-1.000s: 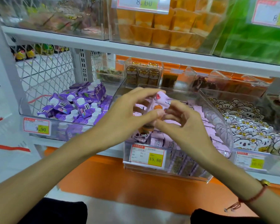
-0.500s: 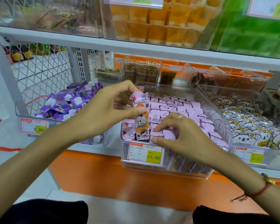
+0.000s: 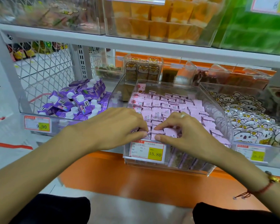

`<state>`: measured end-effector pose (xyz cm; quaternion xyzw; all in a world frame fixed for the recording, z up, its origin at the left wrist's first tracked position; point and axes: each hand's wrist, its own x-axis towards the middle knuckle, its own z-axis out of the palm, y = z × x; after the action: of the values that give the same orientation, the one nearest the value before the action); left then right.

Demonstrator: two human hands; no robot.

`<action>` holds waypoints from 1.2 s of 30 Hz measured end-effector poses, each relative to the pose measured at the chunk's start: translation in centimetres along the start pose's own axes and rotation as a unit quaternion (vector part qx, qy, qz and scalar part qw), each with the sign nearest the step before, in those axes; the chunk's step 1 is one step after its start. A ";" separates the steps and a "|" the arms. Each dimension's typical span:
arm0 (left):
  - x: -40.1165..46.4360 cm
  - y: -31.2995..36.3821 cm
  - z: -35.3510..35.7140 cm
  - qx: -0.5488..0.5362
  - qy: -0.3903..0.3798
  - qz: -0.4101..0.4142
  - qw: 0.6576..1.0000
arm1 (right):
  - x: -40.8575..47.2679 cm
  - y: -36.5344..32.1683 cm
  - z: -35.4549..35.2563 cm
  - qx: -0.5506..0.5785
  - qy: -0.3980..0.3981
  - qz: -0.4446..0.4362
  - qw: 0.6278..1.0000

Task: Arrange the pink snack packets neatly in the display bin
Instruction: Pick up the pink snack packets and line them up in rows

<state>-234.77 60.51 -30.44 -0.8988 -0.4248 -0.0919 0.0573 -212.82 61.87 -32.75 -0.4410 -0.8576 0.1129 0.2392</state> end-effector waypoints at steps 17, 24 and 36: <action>4.0 -1.2 -1.2 0.039 -0.033 -0.043 0.998 | -0.7 -0.1 -0.1 -0.027 -0.029 -0.061 0.997; 3.4 -1.5 -0.2 -0.008 0.022 -0.098 0.995 | -1.3 0.0 0.3 -0.065 0.010 -0.037 0.997; 1.7 -0.3 2.7 -0.016 0.228 -0.051 0.972 | -0.1 -0.6 0.4 -0.065 -0.008 -0.016 0.998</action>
<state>-233.66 62.50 -32.69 -0.8320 -0.4446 -0.3040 0.1330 -213.39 61.50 -32.87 -0.4405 -0.8723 0.0565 0.2045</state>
